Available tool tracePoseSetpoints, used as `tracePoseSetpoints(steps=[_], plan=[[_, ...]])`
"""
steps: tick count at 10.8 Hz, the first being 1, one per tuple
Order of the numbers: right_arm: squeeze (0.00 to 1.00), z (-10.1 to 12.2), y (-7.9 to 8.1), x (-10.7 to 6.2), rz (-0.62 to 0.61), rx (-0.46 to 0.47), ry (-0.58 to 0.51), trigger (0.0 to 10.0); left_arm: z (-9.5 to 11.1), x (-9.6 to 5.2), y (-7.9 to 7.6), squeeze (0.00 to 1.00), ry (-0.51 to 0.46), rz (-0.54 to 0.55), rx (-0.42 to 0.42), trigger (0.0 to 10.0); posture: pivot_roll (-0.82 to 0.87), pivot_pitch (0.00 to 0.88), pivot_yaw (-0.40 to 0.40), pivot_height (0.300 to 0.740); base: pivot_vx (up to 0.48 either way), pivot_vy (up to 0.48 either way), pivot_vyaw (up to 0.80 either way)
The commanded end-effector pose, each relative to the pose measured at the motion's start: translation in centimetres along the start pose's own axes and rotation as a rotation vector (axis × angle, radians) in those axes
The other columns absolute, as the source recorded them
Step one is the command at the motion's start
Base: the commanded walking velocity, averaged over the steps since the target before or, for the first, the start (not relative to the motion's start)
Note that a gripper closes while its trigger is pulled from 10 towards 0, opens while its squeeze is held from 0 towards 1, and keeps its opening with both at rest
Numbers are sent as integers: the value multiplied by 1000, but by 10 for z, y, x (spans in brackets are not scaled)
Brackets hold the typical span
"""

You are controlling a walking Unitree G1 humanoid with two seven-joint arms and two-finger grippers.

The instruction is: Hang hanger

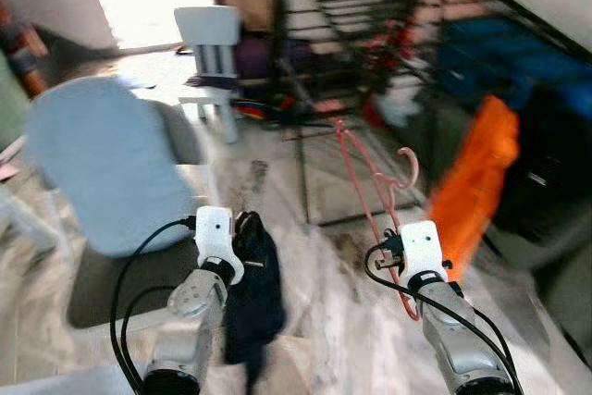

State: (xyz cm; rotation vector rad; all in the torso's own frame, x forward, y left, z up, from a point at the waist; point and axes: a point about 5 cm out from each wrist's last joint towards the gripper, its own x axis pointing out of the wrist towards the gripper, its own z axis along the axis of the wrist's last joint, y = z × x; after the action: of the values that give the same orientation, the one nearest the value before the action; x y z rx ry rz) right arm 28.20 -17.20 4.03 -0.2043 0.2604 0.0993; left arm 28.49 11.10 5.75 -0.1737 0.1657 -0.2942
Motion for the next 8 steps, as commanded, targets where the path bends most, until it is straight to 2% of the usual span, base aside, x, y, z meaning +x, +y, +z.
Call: tracePoseSetpoints(steps=[1,7,8], plan=[[0,4,-7,1,-19,-5,-17,10000,8,4,-9,0,-39,-39,8,10000,-186,0,35,740,0,-480,0],[0,5,-5,2,-6,-13,-13,10000,3,2,-8,0,-20,-44,1,10000,-186,0,33,740,0,-476,0],[0,5,-5,2,-3,-10,-14,10000,1,2,-7,0,-12,-22,-12,10000,-185,0,33,740,0,0,0]])
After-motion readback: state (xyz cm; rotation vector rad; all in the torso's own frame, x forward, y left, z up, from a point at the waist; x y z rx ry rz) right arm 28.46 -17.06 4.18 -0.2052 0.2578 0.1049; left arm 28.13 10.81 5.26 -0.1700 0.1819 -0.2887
